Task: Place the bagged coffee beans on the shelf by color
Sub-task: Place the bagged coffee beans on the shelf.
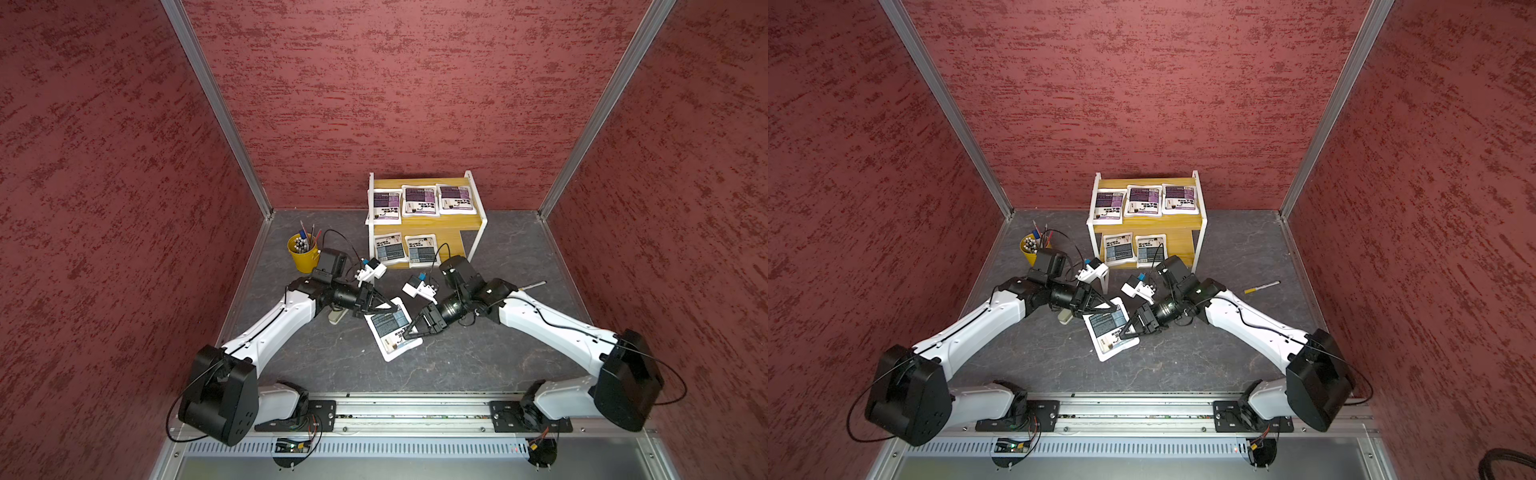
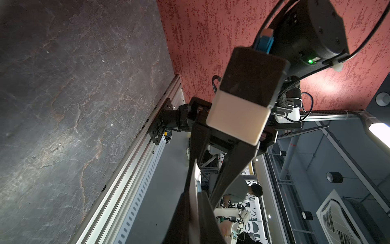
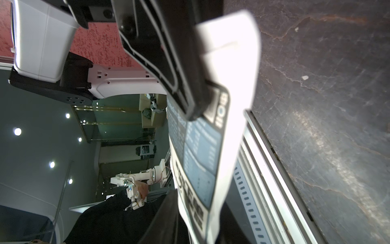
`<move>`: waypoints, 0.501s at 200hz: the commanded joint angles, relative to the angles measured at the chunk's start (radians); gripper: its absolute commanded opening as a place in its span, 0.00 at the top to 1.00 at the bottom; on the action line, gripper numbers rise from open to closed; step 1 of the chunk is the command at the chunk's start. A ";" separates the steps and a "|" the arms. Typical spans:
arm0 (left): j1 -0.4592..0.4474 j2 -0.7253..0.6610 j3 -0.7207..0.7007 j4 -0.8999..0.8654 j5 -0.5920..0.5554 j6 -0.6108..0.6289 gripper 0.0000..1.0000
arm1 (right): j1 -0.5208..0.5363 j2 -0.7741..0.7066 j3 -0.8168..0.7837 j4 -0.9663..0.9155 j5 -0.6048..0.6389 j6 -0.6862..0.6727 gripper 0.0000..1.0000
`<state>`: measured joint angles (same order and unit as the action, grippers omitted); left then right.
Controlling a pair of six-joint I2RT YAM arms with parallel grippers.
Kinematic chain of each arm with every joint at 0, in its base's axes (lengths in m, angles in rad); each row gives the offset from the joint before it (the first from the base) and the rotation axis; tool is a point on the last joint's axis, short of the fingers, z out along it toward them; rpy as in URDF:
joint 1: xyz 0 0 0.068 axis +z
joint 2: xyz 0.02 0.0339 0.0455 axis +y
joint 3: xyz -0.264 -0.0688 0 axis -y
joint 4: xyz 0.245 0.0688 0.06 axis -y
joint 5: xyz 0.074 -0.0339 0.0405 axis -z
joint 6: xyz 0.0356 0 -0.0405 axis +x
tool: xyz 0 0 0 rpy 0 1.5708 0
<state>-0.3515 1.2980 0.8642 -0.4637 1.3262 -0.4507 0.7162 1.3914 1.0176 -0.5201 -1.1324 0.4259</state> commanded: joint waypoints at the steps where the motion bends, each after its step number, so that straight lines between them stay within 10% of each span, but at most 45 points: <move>1: 0.017 -0.013 0.027 -0.012 0.008 0.014 0.90 | -0.003 -0.028 0.024 -0.010 0.020 -0.017 0.53; 57: 0.124 -0.187 -0.057 0.223 -0.125 -0.291 0.90 | -0.144 -0.202 -0.071 0.192 0.147 0.188 0.40; 100: 0.084 -0.387 -0.179 0.432 -0.541 -0.603 0.90 | -0.149 -0.286 -0.229 0.560 0.295 0.492 0.40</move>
<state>-0.2287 0.9955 0.7307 -0.1944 1.0653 -0.8387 0.5648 1.1358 0.8768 -0.2493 -0.9546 0.6941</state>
